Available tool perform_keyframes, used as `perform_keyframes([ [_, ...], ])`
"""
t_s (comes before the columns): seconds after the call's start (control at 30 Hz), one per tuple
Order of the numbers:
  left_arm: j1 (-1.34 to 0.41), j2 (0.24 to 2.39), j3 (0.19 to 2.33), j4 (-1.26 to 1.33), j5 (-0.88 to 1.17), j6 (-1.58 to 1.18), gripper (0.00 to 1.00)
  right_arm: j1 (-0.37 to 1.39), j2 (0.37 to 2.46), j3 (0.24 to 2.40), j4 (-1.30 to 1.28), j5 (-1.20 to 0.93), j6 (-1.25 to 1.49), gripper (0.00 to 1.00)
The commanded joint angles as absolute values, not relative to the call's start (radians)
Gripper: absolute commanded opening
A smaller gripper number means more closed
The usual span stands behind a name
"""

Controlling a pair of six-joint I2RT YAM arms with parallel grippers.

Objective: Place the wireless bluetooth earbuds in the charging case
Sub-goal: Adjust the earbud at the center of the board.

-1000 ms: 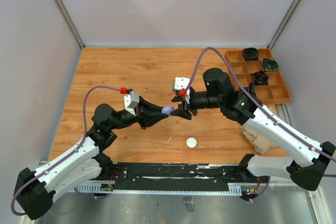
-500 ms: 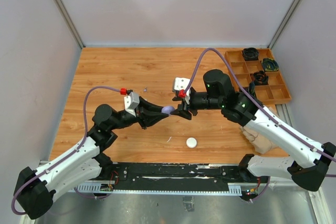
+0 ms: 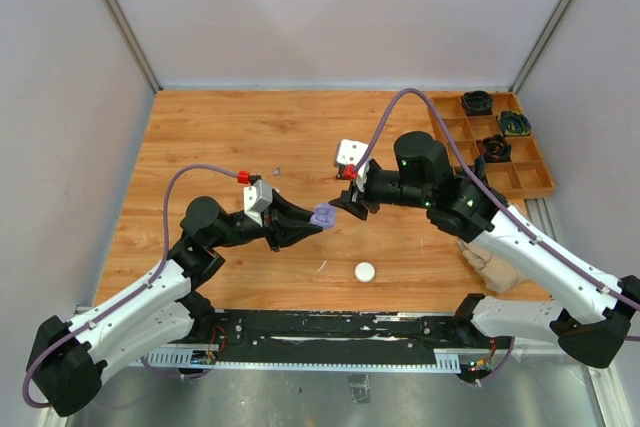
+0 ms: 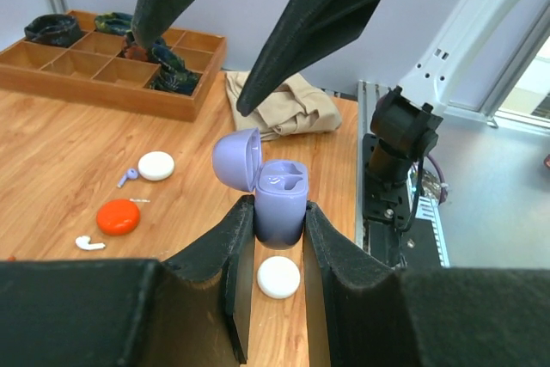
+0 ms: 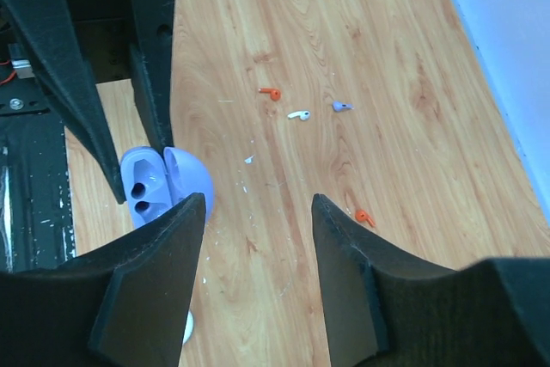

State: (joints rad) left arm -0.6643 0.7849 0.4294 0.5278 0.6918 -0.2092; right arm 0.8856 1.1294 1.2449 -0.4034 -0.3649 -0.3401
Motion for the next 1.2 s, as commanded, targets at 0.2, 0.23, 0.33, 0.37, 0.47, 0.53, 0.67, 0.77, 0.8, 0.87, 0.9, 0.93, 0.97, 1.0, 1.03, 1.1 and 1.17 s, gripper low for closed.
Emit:
perform_keyframes([
  [0.2, -0.672, 0.751, 0.418, 0.513, 0.633, -0.15, 0.0, 0.867, 1.117, 1.261, -0.409, -0.268, -0.296, 0.58],
  [0.23, -0.672, 0.742, 0.418, 0.5, 0.615, -0.136, 0.0, 0.855, 1.12, 1.259, -0.416, -0.253, -0.28, 0.59],
  [0.33, -0.672, 0.723, 0.448, 0.412, 0.54, -0.104, 0.0, 0.804, 1.139, 1.254, -0.446, -0.209, -0.226, 0.61],
  [0.37, -0.672, 0.721, 0.465, 0.373, 0.514, -0.09, 0.0, 0.784, 1.15, 1.254, -0.459, -0.196, -0.208, 0.61],
  [0.47, -0.672, 0.73, 0.516, 0.291, 0.481, -0.062, 0.0, 0.716, 1.189, 1.248, -0.489, -0.184, -0.147, 0.62],
  [0.53, -0.672, 0.741, 0.538, 0.265, 0.455, -0.054, 0.0, 0.669, 1.223, 1.251, -0.506, -0.174, -0.109, 0.63],
  [0.67, -0.669, 0.785, 0.606, 0.198, 0.373, -0.017, 0.0, 0.579, 1.305, 1.251, -0.536, -0.145, -0.033, 0.63],
  [0.77, -0.645, 0.829, 0.65, 0.17, 0.356, 0.011, 0.0, 0.503, 1.356, 1.233, -0.531, -0.13, 0.029, 0.64],
  [0.8, -0.637, 0.84, 0.658, 0.176, 0.358, 0.014, 0.0, 0.485, 1.376, 1.229, -0.531, -0.119, 0.044, 0.64],
  [0.87, -0.625, 0.856, 0.662, 0.188, 0.349, 0.012, 0.0, 0.455, 1.417, 1.222, -0.527, -0.089, 0.073, 0.64],
  [0.9, -0.616, 0.86, 0.657, 0.196, 0.352, 0.008, 0.0, 0.442, 1.438, 1.22, -0.522, -0.07, 0.083, 0.65],
  [0.93, -0.605, 0.861, 0.65, 0.207, 0.359, -0.001, 0.0, 0.429, 1.46, 1.215, -0.513, -0.05, 0.096, 0.65],
  [0.97, -0.589, 0.859, 0.64, 0.22, 0.369, -0.009, 0.0, 0.416, 1.481, 1.212, -0.504, -0.037, 0.106, 0.65],
  [1.0, -0.575, 0.853, 0.627, 0.227, 0.377, -0.017, 0.0, 0.407, 1.505, 1.211, -0.493, -0.024, 0.115, 0.65],
  [1.03, -0.563, 0.847, 0.619, 0.232, 0.38, -0.018, 0.0, 0.398, 1.526, 1.211, -0.483, -0.011, 0.122, 0.65],
  [1.1, -0.552, 0.834, 0.609, 0.231, 0.363, -0.008, 0.0, 0.388, 1.585, 1.22, -0.464, 0.021, 0.132, 0.65],
  [1.17, -0.546, 0.822, 0.606, 0.221, 0.335, 0.004, 0.0, 0.381, 1.641, 1.239, -0.453, 0.049, 0.137, 0.65],
])
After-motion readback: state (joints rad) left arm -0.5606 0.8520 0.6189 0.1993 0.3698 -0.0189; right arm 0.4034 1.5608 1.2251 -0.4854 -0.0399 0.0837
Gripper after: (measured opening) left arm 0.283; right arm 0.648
